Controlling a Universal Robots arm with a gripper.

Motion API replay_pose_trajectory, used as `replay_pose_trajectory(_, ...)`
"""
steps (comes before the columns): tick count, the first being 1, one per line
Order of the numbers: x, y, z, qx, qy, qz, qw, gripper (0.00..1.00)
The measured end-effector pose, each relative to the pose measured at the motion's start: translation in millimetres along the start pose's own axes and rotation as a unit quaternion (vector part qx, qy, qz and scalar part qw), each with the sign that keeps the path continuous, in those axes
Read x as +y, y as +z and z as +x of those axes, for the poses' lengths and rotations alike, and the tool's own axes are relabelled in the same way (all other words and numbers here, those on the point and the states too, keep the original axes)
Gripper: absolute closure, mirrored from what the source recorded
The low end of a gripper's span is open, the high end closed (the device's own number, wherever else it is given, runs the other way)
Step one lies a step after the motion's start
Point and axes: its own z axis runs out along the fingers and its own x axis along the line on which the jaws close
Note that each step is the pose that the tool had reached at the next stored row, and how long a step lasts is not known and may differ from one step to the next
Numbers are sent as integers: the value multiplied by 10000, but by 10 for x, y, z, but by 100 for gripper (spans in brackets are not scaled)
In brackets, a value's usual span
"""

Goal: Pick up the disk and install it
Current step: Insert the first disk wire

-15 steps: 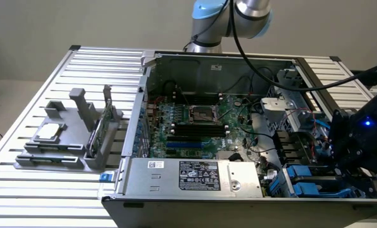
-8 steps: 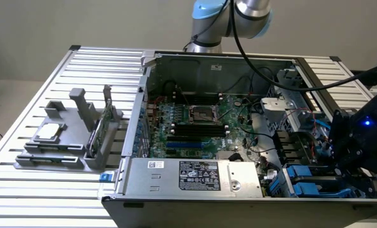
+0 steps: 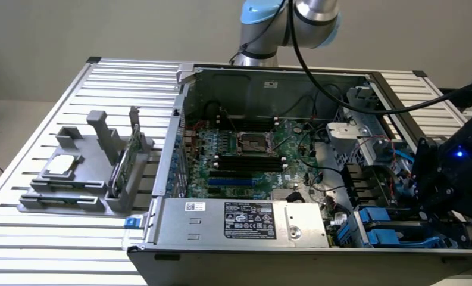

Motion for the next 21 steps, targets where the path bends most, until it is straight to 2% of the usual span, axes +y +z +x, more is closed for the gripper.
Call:
replay_pose_trajectory(5, -19, -2, -1, -9, 1, 4, 10000, 83)
replay_pose_trajectory(13, -25, -4, -1, -23, 6, 33, 10000, 83)
replay_pose_trajectory(21, -17, -71, 12, -31, 16, 62, 10000, 83)
